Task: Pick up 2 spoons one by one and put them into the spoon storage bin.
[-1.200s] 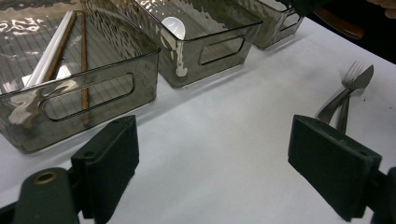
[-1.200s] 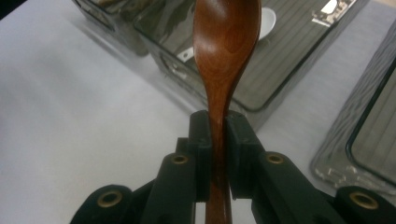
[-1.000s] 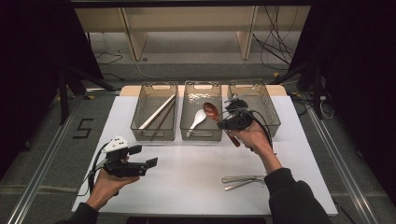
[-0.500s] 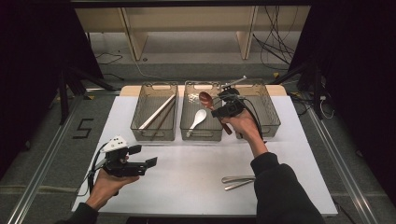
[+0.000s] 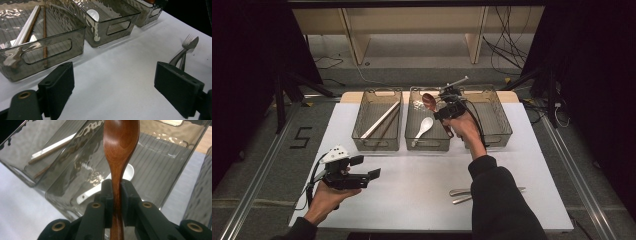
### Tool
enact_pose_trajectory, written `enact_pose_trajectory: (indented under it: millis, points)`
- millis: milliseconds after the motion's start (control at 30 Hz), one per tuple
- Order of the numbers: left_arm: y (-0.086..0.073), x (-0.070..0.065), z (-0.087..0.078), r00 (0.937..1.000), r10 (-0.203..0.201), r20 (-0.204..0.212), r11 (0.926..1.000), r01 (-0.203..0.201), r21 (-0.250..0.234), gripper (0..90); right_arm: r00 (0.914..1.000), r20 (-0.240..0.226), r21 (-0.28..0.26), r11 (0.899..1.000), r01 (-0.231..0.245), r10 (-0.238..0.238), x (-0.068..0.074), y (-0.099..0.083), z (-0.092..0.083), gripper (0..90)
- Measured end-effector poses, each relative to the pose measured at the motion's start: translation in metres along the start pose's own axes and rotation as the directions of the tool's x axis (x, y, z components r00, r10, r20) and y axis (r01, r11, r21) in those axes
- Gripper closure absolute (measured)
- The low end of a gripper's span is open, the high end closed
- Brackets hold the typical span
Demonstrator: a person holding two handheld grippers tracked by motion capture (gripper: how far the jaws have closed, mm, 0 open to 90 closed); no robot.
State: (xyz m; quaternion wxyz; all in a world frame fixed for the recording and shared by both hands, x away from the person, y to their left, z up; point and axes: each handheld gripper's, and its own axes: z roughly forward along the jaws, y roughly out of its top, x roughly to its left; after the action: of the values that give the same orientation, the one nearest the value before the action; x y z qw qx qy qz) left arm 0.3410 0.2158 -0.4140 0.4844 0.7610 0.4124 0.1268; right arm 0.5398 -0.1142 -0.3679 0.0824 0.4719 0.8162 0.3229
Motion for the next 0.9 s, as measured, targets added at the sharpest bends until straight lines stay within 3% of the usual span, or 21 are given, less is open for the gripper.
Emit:
enact_pose_trajectory:
  millis: [300,633,767,900]
  points:
    - [-0.001,0.0,0.0,1.0,-0.003,0.001,1.0,0.003,-0.003,15.8,0.9997,0.015,0.01,1.0,-0.02,0.02,0.001,0.008,0.009,82.3]
    - [0.0,0.0,-0.001,1.0,0.0,0.006,1.0,0.0,-0.004,15.6,0.9993,0.035,0.032,0.999,-0.011,0.01,0.006,0.014,0.025,80.9]
    - [0.0,0.0,-0.001,1.0,-0.001,0.006,1.0,0.001,-0.004,15.5,0.9994,0.034,0.058,0.998,-0.008,0.006,0.006,0.013,0.03,67.4]
    - [-0.001,0.001,-0.002,1.0,-0.004,0.006,1.0,0.004,-0.005,15.5,0.9999,0.014,0.049,0.999,-0.001,0.001,0.007,0.012,0.027,61.3]
